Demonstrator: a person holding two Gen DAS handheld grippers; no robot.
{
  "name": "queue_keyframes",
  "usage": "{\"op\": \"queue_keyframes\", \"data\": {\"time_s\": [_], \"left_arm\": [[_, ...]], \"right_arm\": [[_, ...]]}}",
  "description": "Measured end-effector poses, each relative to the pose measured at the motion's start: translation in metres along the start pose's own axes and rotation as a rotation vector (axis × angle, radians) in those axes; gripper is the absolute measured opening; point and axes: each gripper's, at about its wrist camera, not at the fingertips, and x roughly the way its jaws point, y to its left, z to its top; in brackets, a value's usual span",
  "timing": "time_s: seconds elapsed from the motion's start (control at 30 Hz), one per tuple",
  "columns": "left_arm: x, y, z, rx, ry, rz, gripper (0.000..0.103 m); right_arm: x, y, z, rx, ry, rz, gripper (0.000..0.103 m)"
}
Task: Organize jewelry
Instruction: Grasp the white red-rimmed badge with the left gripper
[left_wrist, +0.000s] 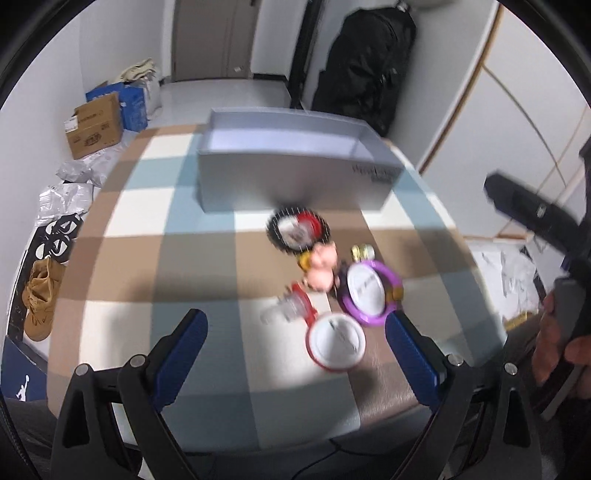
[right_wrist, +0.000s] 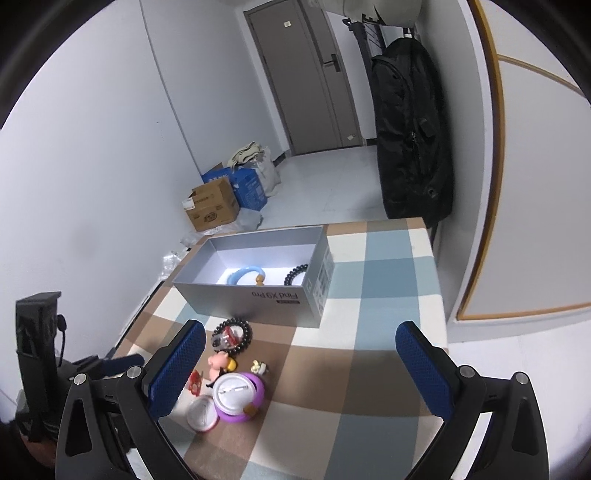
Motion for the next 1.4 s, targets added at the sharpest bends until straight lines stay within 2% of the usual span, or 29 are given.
{"op": "queue_keyframes", "data": {"time_s": [0.3,0.47,0.53,0.57,0.77,0.87,0.93,1.0,1.03,1.2,1.4], "left_arm": [[0.016,-0.019,-0.017,0.092,0.084,0.042,0.094],[0.015,-0.022,-0.015,0.107,0.081,0.074,0.094],[0.013,-0.024,-0.016,0.123,0.074,0.106,0.086],[0.014,-0.025,-0.018,0.132,0.072,0.117,0.086],[0.016,-0.025,-0.017,0.132,0.065,0.104,0.083],[0.016,-0.026,-0.015,0.141,0.059,0.099,0.072],[0.015,-0.028,-0.013,0.152,0.055,0.089,0.056],[0.015,-0.029,-0.011,0.157,0.056,0.079,0.047],[0.014,-0.029,-0.012,0.161,0.054,0.074,0.037],[0.013,-0.024,-0.012,0.149,0.055,0.044,0.037],[0.012,-0.012,-0.005,0.052,0.072,-0.023,0.037]], "right_arm": [[-0.008,0.003,-0.004,-0.008,-0.004,-0.019,0.103],[-0.009,-0.003,-0.004,0.012,-0.003,-0.040,0.103],[-0.009,-0.007,-0.004,0.026,-0.002,-0.045,0.103],[-0.010,-0.008,-0.004,0.031,-0.002,-0.050,0.103],[-0.010,-0.019,-0.004,0.068,0.008,-0.071,0.103],[-0.010,-0.025,-0.004,0.096,0.014,-0.072,0.103],[-0.010,-0.028,-0.004,0.108,0.014,-0.069,0.103],[-0.011,-0.029,-0.004,0.112,0.014,-0.074,0.103],[-0.011,-0.029,-0.004,0.114,0.014,-0.074,0.103],[-0.008,-0.029,-0.004,0.119,0.025,-0.075,0.103],[-0.006,-0.028,-0.005,0.113,0.035,-0.074,0.103]]}}
